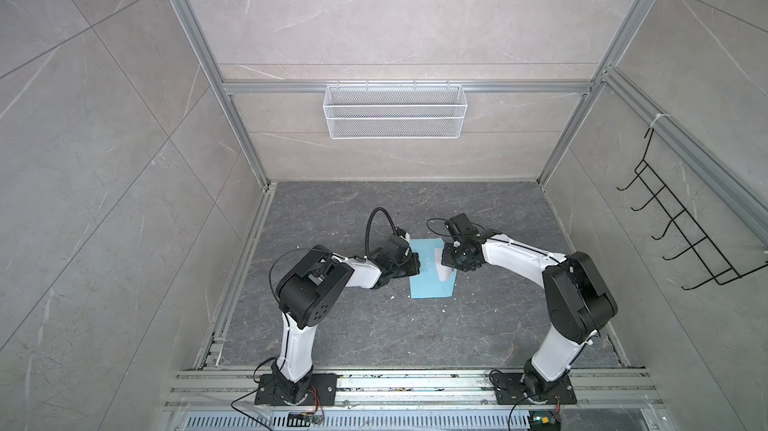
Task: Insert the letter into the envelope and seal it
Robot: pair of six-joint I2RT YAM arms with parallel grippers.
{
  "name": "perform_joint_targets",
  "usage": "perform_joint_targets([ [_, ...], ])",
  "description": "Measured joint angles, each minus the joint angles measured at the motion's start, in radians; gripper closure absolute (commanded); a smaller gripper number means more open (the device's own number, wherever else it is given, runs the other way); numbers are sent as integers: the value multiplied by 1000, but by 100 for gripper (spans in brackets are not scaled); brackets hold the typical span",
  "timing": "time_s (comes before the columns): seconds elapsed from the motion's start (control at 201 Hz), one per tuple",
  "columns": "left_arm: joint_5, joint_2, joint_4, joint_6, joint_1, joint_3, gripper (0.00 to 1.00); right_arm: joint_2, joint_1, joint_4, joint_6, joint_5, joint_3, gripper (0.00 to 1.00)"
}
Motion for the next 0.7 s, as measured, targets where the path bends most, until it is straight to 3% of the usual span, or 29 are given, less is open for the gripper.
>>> perform_joint_targets([
  [0.289, 0, 1, 3, -6, 0, 0, 100, -64, 2, 11, 101, 56, -74, 100],
  [0.697, 0, 5, 12, -10, -4, 0, 100, -39, 46, 21, 167, 65, -66, 100],
])
